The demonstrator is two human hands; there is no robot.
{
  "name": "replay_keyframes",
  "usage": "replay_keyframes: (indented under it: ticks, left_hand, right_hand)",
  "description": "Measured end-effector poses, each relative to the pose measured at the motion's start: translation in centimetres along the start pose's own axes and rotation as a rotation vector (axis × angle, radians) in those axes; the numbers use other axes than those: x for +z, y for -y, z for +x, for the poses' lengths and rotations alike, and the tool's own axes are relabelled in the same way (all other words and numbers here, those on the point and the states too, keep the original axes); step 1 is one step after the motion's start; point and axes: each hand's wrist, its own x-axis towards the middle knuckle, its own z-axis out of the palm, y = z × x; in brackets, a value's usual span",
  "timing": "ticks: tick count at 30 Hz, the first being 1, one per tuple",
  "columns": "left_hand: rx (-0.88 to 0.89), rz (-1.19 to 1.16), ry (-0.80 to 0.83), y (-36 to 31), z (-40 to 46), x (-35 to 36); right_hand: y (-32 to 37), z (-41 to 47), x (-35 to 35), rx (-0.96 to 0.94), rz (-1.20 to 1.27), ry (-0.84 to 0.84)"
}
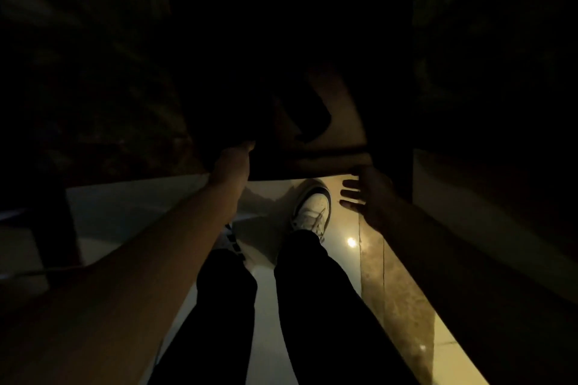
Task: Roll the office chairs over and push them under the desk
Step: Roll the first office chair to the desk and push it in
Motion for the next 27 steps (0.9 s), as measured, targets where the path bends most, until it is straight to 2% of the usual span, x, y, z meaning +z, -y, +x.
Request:
replay_keyframes:
  ticks: [3, 6, 10, 13, 17, 22, 27]
  left_hand:
    - [-0.145, -0.041, -0.029, 4.1, 5.1, 0.5]
    - [-0.296, -0.199, -0.016, 7.6, 7.6, 1.2]
    - [-0.368, -0.395, -0.028, 11.0, 10.0, 2.7]
    - [-0.412, -0.535, 0.037, 11.8, 11.6, 3.6]
    - [-0.404, -0.512, 0.038, 11.3, 13.9, 4.2]
    - [-0.268, -0.673, 0.163, 12.5, 14.9, 3.5]
    - [-0.288, -0.672, 0.196, 12.9, 13.4, 2.4]
  right_hand:
    - [-1.9, 5.5, 0.4, 0.047, -0.001, 0.028]
    - [-4.1, 10.0, 0.5, 0.093, 0.084, 0.027]
    - [-4.9, 13.2, 1.7, 0.112, 0.244, 0.097]
    - [-4.7, 14.5, 2.5, 0.143, 0.389, 0.105]
    - [-4.7, 15.7, 3.6, 0.150, 0.509, 0.087]
    - [-5.7, 15.3, 3.7, 0.146, 0.678, 0.051]
    - [-5.6, 13.2, 3.2, 0.126, 0.662, 0.038]
